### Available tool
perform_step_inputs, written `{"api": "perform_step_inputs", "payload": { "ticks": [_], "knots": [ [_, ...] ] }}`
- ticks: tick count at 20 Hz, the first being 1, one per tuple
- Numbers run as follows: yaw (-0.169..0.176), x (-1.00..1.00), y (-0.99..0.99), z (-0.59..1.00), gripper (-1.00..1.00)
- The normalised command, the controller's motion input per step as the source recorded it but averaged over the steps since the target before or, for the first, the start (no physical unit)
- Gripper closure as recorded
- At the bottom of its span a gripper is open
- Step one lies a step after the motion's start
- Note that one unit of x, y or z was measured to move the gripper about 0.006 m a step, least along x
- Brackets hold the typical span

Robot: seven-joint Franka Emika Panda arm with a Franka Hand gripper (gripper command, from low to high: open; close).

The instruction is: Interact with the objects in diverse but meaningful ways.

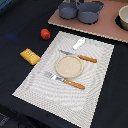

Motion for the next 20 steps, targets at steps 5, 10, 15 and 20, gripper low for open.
{"api": "perform_step_inputs", "payload": {
  "ticks": [5,10,15,20],
  "knots": [
    [0.000,0.08,0.39,-0.11,1.00],
    [0.000,0.06,0.39,-0.10,-1.00],
    [0.000,0.04,0.36,-0.12,-1.00],
    [0.000,0.06,0.25,-0.02,-1.00]
  ]
}}
